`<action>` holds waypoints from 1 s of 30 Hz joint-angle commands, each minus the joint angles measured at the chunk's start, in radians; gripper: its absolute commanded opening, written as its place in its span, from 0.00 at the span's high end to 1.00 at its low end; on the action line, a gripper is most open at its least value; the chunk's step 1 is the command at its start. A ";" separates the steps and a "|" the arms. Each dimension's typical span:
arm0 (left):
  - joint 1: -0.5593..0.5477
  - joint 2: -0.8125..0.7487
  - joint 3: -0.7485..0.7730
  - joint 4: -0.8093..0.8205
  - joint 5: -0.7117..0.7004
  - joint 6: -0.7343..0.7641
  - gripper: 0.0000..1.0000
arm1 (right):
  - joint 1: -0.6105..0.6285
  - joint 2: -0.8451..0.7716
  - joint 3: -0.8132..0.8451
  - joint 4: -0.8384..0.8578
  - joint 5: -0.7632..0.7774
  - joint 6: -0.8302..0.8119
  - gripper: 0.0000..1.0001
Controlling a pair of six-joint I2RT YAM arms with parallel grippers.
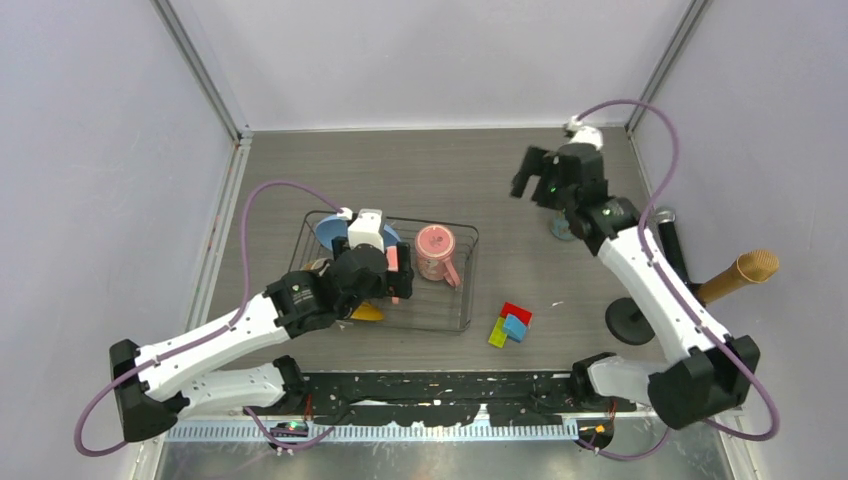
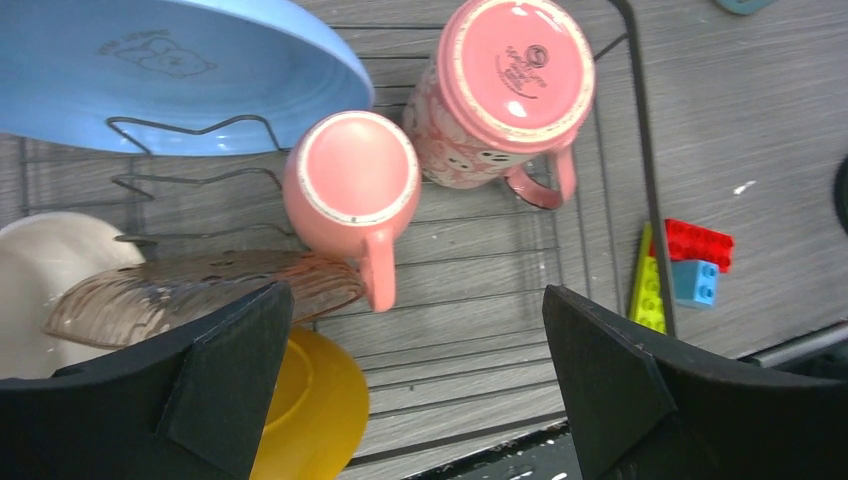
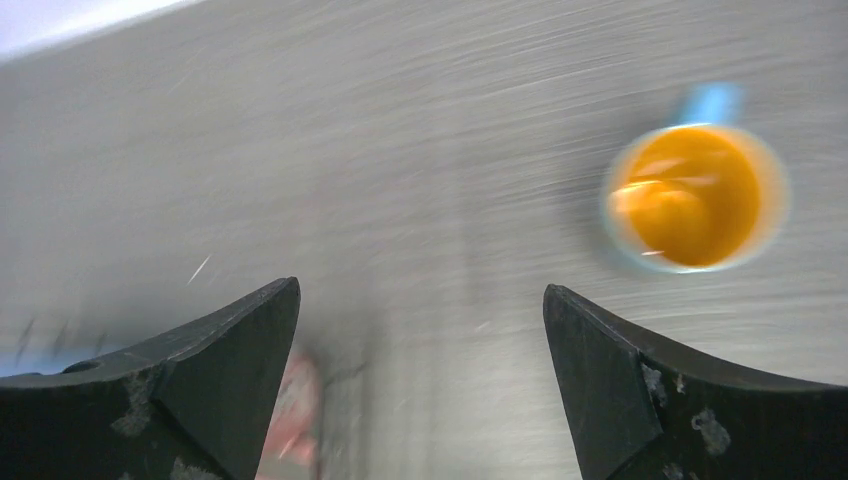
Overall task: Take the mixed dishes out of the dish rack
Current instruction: Pick up the cup from the dish rack.
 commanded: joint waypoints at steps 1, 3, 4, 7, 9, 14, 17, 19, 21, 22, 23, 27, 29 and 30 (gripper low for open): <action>-0.003 0.000 0.046 -0.073 -0.126 -0.029 0.00 | 0.226 -0.116 -0.082 -0.021 -0.219 -0.076 0.01; -0.002 -0.008 0.044 -0.084 -0.171 -0.038 0.00 | 0.318 -0.160 -0.123 -0.020 -0.270 -0.097 0.01; -0.002 -0.014 0.046 -0.087 -0.176 -0.040 0.00 | 0.341 -0.170 -0.143 -0.023 -0.329 -0.103 0.01; -0.001 -0.043 0.036 -0.073 -0.178 -0.026 0.00 | 0.450 -0.180 -0.163 -0.042 -0.362 -0.110 0.01; -0.001 -0.066 0.019 -0.054 -0.197 -0.019 0.00 | 0.505 -0.160 -0.163 -0.061 -0.319 -0.112 0.01; -0.001 -0.113 -0.001 -0.075 -0.210 -0.031 0.00 | 0.596 -0.061 -0.128 -0.073 -0.264 -0.134 0.01; 0.000 -0.136 -0.014 -0.081 -0.217 -0.050 0.00 | 0.648 0.004 -0.098 -0.079 -0.194 -0.152 0.01; 0.000 -0.153 -0.017 -0.085 -0.210 -0.051 0.00 | 0.668 0.049 -0.075 -0.085 -0.169 -0.165 0.01; 0.000 -0.166 -0.026 -0.084 -0.221 -0.048 0.00 | 0.678 0.087 -0.060 -0.085 -0.136 -0.169 0.02; 0.000 -0.172 -0.029 -0.085 -0.230 -0.051 0.00 | 0.679 0.108 -0.057 -0.085 -0.128 -0.170 0.02; 0.000 -0.179 -0.030 -0.088 -0.231 -0.053 0.00 | 0.681 0.116 -0.058 -0.076 -0.119 -0.173 0.03; 0.001 -0.195 -0.039 -0.084 -0.235 -0.050 0.00 | 0.684 0.152 -0.081 0.000 -0.124 -0.214 0.05; 0.000 -0.197 -0.040 -0.083 -0.234 -0.053 0.00 | 0.684 0.165 -0.091 0.031 -0.115 -0.232 0.07; -0.001 -0.197 -0.038 -0.087 -0.230 -0.056 0.00 | 0.684 0.179 -0.092 0.037 -0.107 -0.244 0.07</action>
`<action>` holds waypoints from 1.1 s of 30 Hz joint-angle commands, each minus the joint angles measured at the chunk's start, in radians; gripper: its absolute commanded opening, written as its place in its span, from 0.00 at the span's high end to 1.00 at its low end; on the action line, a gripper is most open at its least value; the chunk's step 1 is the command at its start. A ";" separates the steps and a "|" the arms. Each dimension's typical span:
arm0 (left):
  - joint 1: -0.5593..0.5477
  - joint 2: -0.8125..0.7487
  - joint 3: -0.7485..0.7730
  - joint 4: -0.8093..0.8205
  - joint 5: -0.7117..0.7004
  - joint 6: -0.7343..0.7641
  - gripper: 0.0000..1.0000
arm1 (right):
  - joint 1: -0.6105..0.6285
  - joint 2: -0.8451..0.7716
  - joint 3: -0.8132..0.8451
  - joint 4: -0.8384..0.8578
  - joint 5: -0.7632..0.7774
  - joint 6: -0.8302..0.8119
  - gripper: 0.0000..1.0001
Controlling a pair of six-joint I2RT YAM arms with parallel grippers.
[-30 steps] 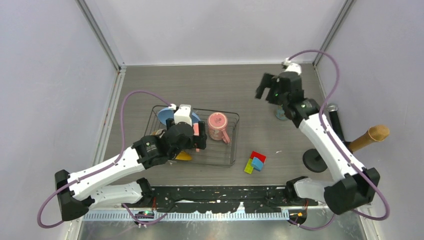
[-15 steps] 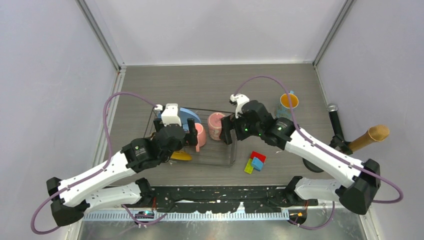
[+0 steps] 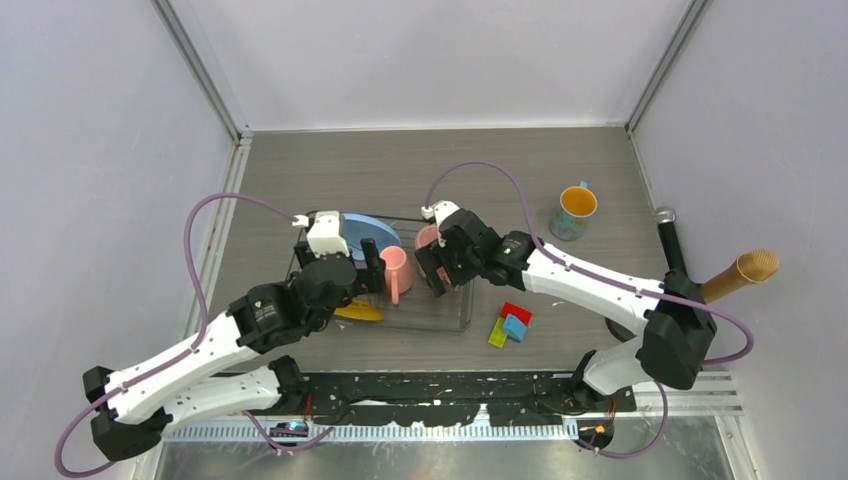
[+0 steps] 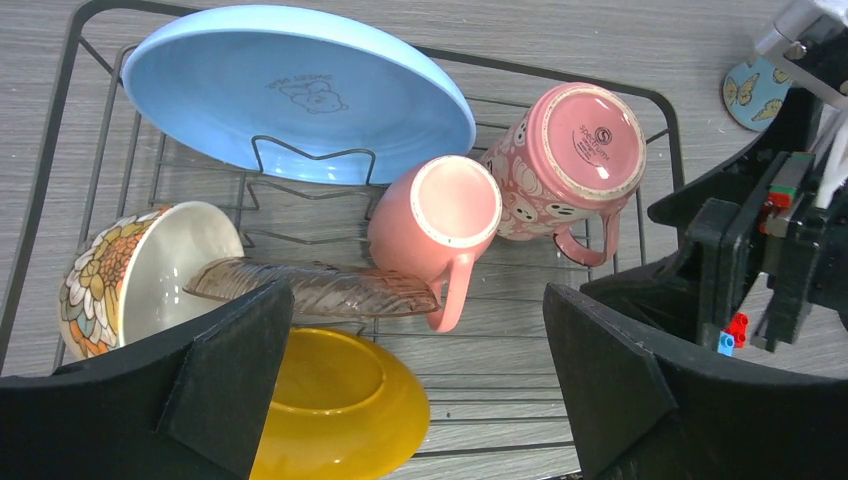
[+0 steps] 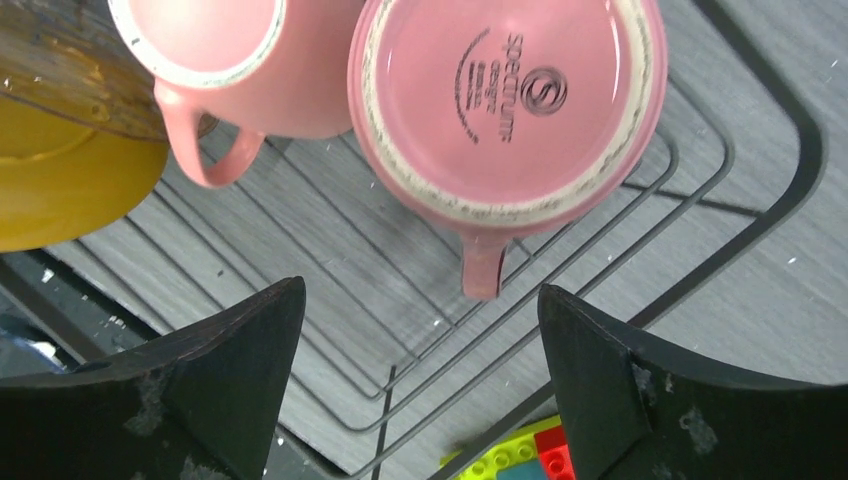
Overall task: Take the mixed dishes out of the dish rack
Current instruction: Pick up the cup from the dish rack.
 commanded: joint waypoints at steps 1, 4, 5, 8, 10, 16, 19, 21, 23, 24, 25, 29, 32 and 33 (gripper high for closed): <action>0.000 -0.016 0.000 -0.004 -0.030 -0.014 0.00 | 0.003 0.025 0.015 0.103 0.047 -0.064 0.09; 0.000 -0.016 0.000 -0.016 -0.038 -0.020 0.00 | 0.003 0.069 0.016 0.103 0.069 -0.084 0.14; 0.000 -0.015 0.001 -0.021 -0.043 -0.026 0.00 | 0.003 0.088 0.022 0.091 0.075 -0.086 0.18; 0.000 -0.018 0.000 -0.028 -0.046 -0.033 0.00 | 0.004 0.111 0.034 0.076 0.103 -0.080 0.21; 0.001 -0.019 0.000 -0.031 -0.049 -0.037 0.00 | 0.003 0.118 0.036 0.077 0.102 -0.073 0.24; 0.000 -0.025 0.003 -0.041 -0.058 -0.048 0.00 | 0.004 0.118 -0.002 0.137 0.124 -0.057 0.31; 0.000 -0.028 0.003 -0.052 -0.066 -0.063 0.00 | 0.003 0.117 -0.015 0.150 0.142 -0.069 0.37; 0.000 -0.033 0.000 -0.054 -0.073 -0.068 0.00 | 0.003 0.117 -0.021 0.154 0.152 -0.072 0.38; 0.000 -0.037 0.000 -0.057 -0.075 -0.074 0.00 | 0.004 0.119 -0.024 0.154 0.155 -0.072 0.39; 0.001 -0.039 -0.001 -0.059 -0.075 -0.076 0.00 | 0.004 0.120 -0.027 0.153 0.155 -0.070 0.40; 0.000 -0.042 -0.002 -0.060 -0.076 -0.078 0.00 | 0.004 0.120 -0.029 0.153 0.153 -0.070 0.40; 0.001 -0.051 -0.003 -0.066 -0.077 -0.082 0.00 | 0.003 0.122 -0.034 0.152 0.154 -0.069 0.45; 0.001 -0.058 -0.007 -0.065 -0.077 -0.086 0.00 | 0.004 0.121 -0.037 0.151 0.156 -0.071 0.50; 0.001 -0.060 -0.008 -0.065 -0.076 -0.086 0.00 | 0.004 0.122 -0.038 0.151 0.157 -0.072 0.50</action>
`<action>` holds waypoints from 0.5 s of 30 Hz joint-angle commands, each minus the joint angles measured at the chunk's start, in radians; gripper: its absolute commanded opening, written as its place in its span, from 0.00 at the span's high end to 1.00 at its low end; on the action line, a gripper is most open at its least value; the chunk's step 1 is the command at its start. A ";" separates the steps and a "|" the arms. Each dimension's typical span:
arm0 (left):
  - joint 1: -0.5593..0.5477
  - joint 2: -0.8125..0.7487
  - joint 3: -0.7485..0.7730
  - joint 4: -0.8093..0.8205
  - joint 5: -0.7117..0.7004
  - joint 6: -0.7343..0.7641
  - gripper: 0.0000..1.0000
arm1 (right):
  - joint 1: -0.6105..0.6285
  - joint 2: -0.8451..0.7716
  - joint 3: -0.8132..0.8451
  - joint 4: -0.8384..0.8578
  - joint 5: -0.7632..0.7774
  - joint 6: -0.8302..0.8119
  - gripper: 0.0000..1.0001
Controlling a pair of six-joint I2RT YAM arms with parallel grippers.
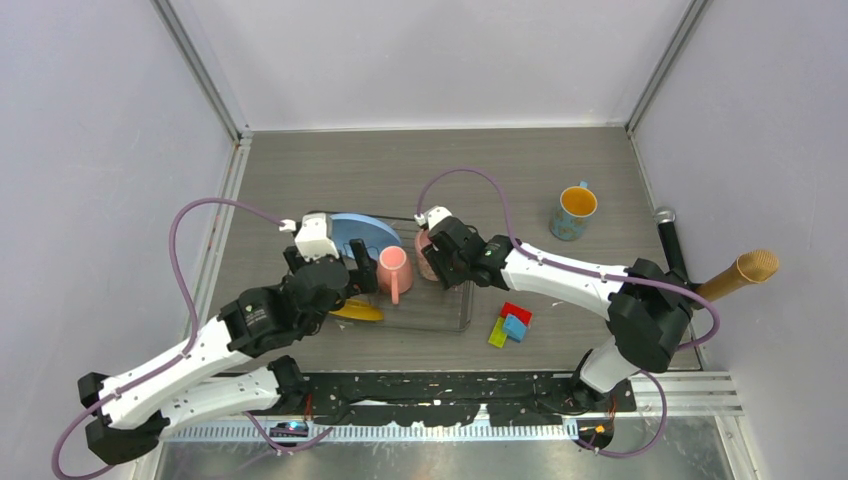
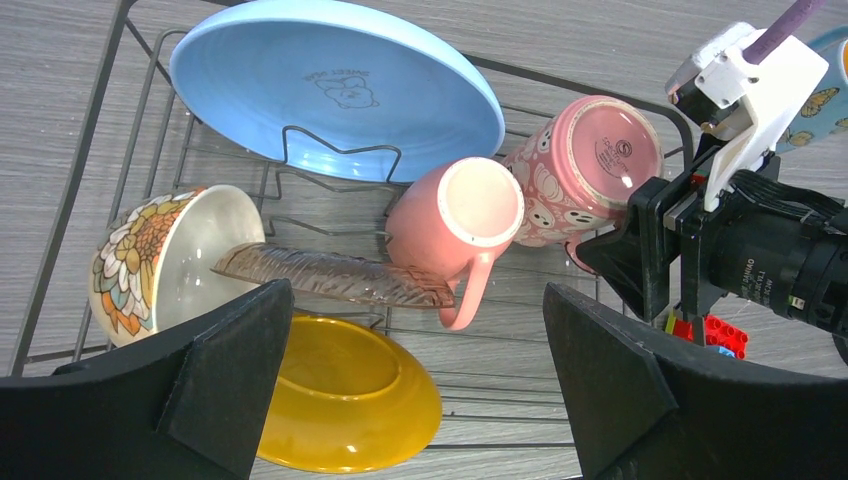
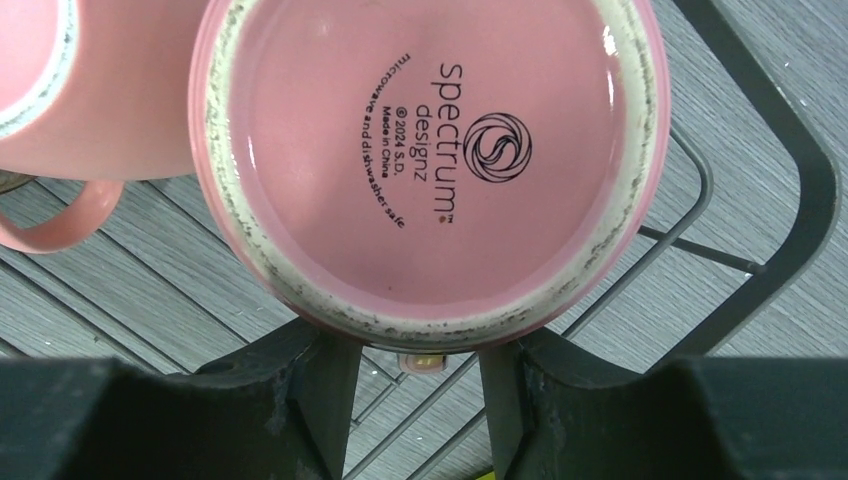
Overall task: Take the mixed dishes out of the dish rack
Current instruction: Pick up the cup from the dish rack.
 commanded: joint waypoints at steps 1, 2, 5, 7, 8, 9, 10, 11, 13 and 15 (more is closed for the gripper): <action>0.000 -0.020 -0.007 -0.002 -0.035 -0.021 0.00 | 0.004 -0.012 -0.001 0.034 0.023 -0.007 0.50; 0.001 -0.021 -0.006 -0.004 -0.036 -0.023 0.00 | 0.004 -0.012 0.000 0.034 0.023 -0.007 0.52; 0.001 -0.031 -0.006 -0.008 -0.047 -0.035 0.00 | 0.003 -0.010 -0.001 0.036 0.020 -0.010 0.55; 0.001 -0.040 -0.012 -0.004 -0.048 -0.036 0.00 | 0.003 -0.006 -0.002 0.036 0.021 -0.010 0.57; 0.000 -0.045 -0.013 -0.004 -0.045 -0.036 0.00 | 0.003 -0.005 -0.002 0.037 0.021 -0.010 0.59; 0.000 -0.050 -0.014 -0.004 -0.042 -0.035 0.00 | 0.004 0.000 -0.003 0.036 0.017 -0.008 0.61; -0.001 -0.055 -0.017 -0.004 -0.039 -0.033 0.00 | 0.004 0.005 -0.003 0.035 0.014 -0.006 0.62; 0.001 -0.058 -0.019 -0.003 -0.038 -0.033 0.00 | 0.004 0.007 -0.004 0.034 0.011 -0.005 0.62; 0.001 -0.067 -0.024 -0.001 -0.037 -0.033 0.00 | 0.003 0.014 -0.004 0.032 0.010 0.002 0.64; 0.000 -0.071 -0.024 -0.005 -0.034 -0.033 0.00 | 0.003 0.017 -0.004 0.031 0.011 0.006 0.68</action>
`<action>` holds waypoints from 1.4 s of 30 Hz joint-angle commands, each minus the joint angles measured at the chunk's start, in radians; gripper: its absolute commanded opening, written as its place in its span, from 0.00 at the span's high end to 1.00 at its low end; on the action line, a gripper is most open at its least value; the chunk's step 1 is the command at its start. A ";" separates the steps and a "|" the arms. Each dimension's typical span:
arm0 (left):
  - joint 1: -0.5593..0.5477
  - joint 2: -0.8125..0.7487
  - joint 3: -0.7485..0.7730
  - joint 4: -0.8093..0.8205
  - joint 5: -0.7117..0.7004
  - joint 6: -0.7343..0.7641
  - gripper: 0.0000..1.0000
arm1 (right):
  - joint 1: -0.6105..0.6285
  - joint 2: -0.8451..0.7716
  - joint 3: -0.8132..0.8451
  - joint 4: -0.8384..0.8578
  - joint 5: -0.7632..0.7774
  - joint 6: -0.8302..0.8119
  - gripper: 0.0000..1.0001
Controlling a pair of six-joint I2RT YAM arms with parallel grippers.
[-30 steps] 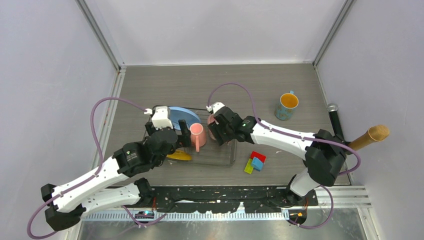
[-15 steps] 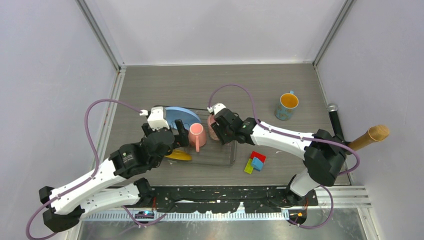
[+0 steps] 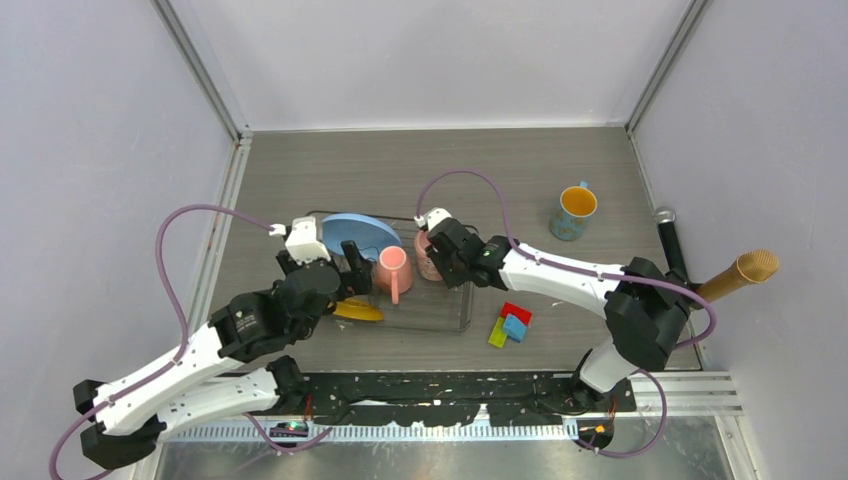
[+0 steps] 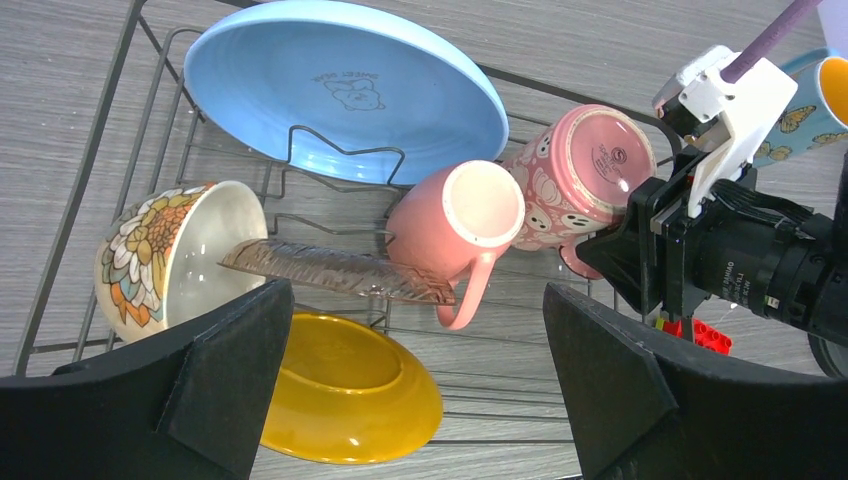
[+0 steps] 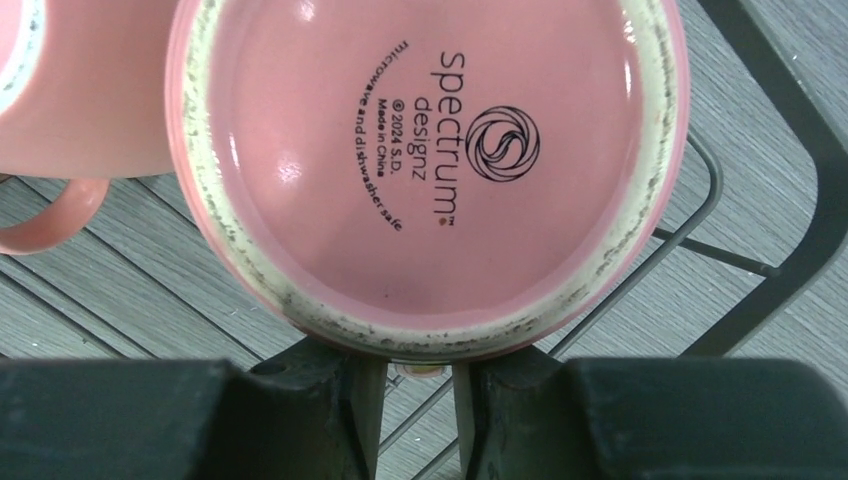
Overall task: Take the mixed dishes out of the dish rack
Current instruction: Pick up the cup from the dish rack.
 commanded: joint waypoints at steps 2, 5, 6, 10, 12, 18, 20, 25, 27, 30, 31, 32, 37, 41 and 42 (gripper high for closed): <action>0.001 -0.021 -0.008 0.004 -0.030 -0.014 0.00 | 0.003 0.007 0.001 0.030 0.012 0.014 0.73; 0.000 -0.018 -0.010 0.014 -0.024 -0.012 0.00 | 0.003 0.000 -0.001 0.041 0.014 0.023 0.78; 0.000 -0.015 -0.009 0.014 -0.023 -0.011 0.00 | 0.003 -0.002 -0.003 0.044 0.015 0.024 0.80; 0.001 -0.002 -0.007 0.017 -0.022 -0.009 0.00 | 0.004 -0.022 -0.005 0.053 0.012 0.034 0.86; 0.000 0.004 -0.006 0.021 -0.016 -0.009 0.00 | 0.004 -0.038 -0.008 0.058 0.015 0.035 0.90; 0.000 0.011 -0.008 0.033 -0.011 -0.009 0.00 | 0.003 -0.105 -0.030 0.097 0.004 0.021 1.00; 0.000 0.009 -0.009 0.036 -0.014 -0.009 0.00 | 0.003 -0.125 -0.036 0.110 -0.005 0.020 1.00; 0.000 0.002 -0.015 0.045 -0.005 -0.008 0.00 | 0.003 -0.180 -0.058 0.150 -0.040 0.023 1.00; 0.001 0.000 -0.017 0.047 -0.006 -0.008 0.00 | 0.003 -0.198 -0.068 0.159 -0.049 0.028 0.99; 0.000 -0.005 -0.017 0.052 0.003 -0.004 0.00 | 0.004 -0.224 -0.075 0.174 -0.045 0.044 1.00; 0.000 -0.007 -0.018 0.052 0.001 -0.003 0.00 | 0.003 -0.238 -0.082 0.186 -0.040 0.053 1.00; 0.000 -0.009 -0.019 0.055 -0.002 -0.005 0.00 | 0.003 -0.247 -0.085 0.192 -0.040 0.060 1.00; 0.000 -0.022 -0.025 0.077 0.019 0.011 0.00 | 0.003 -0.309 -0.105 0.231 -0.047 0.083 1.00; 0.001 -0.027 -0.027 0.098 0.045 0.025 0.00 | 0.003 -0.364 -0.105 0.233 -0.050 0.123 1.00; 0.001 -0.029 -0.027 0.103 0.059 0.036 0.00 | 0.003 -0.390 -0.104 0.232 -0.057 0.146 1.00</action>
